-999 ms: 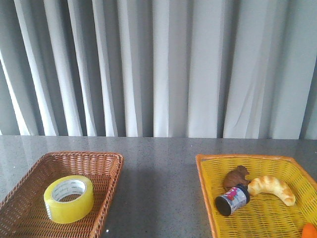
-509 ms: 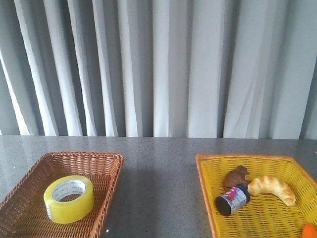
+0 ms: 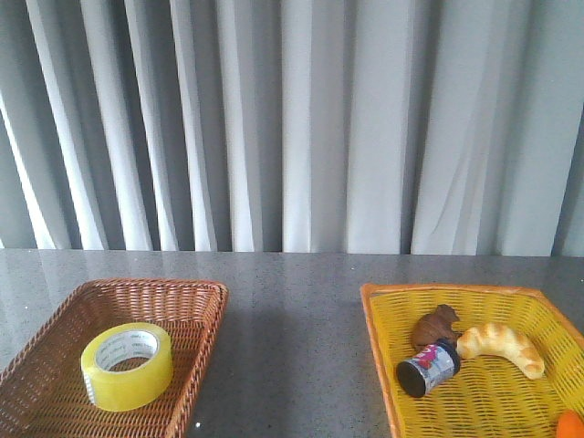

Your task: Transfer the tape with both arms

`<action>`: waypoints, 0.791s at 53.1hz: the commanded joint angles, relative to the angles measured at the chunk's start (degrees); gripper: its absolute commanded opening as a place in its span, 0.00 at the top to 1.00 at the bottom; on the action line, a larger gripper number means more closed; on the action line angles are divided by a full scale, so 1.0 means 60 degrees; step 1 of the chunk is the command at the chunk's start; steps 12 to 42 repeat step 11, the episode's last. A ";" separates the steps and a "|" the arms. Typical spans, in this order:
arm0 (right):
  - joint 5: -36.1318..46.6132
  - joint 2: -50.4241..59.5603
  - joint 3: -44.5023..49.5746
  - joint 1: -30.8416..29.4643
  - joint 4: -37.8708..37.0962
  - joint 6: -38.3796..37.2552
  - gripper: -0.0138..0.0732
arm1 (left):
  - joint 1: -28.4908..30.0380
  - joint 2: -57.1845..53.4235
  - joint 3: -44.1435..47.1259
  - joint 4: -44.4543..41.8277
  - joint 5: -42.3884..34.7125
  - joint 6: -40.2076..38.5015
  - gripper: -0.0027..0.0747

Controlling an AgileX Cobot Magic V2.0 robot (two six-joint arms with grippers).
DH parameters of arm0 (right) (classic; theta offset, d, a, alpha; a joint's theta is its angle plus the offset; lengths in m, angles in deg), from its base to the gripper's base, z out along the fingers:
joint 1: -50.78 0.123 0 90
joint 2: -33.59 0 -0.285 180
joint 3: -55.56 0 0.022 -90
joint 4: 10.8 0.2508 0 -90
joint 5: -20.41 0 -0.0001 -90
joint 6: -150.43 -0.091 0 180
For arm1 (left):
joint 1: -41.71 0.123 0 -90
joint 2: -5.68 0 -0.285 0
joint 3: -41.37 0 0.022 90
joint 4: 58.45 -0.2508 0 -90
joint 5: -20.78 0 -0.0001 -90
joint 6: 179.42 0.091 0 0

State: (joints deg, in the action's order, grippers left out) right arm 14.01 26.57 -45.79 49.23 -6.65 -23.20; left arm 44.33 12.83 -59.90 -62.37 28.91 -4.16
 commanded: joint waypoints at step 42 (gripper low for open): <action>0.0669 0.0124 0.0078 -0.0043 -0.0040 -0.0018 0.85 | -0.0090 -0.0162 -0.0266 0.0099 -0.0722 -0.0084 0.97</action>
